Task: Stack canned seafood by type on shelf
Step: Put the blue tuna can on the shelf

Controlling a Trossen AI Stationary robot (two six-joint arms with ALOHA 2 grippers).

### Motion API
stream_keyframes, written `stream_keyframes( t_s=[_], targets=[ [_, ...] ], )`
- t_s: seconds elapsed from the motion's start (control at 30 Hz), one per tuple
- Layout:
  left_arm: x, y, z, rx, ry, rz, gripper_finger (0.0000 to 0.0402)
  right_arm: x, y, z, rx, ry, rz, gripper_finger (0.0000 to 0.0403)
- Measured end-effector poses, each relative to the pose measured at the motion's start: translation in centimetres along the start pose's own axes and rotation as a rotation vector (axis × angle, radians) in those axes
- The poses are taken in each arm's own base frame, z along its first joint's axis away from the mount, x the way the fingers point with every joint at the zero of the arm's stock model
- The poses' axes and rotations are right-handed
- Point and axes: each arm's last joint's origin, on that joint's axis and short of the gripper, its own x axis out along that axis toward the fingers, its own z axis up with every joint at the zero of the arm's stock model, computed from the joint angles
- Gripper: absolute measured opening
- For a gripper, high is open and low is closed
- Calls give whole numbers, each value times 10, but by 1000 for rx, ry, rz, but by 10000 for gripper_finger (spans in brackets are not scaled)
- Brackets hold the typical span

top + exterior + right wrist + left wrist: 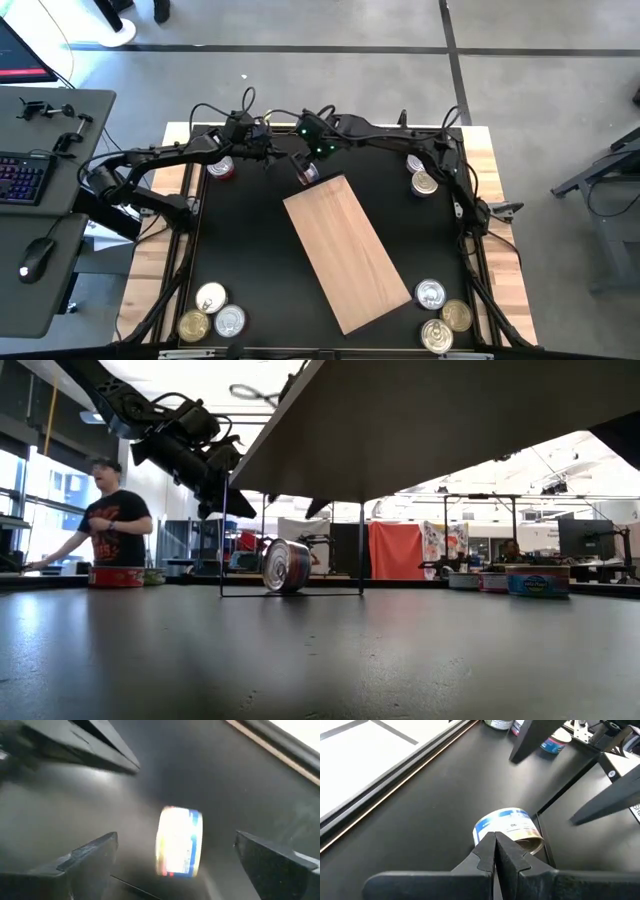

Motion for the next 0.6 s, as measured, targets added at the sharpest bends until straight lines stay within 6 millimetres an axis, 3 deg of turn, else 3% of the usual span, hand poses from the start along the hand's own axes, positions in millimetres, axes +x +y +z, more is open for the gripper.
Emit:
stream_keyframes(
  t_s=[0.43,0.6],
  targets=[
    [0,0,0,-3,0,-1,0,25,7,6,-34,101,-41,390],
    [0,0,0,-4,3,0,0,42,0,-4,-22,193,-77,390]
  ],
)
